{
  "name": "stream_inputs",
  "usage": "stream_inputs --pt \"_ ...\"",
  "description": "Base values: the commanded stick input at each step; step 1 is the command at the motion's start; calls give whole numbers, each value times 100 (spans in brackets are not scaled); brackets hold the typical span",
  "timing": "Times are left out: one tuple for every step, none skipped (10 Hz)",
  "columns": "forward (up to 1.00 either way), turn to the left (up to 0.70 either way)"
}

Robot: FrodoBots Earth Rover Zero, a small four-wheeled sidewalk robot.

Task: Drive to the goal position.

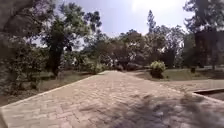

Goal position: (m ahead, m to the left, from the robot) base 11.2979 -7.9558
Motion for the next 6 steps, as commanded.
stream_inputs --pt "30 0" --pt "30 0" --pt "30 0" --pt "30 0" --pt "30 0" --pt "30 0"
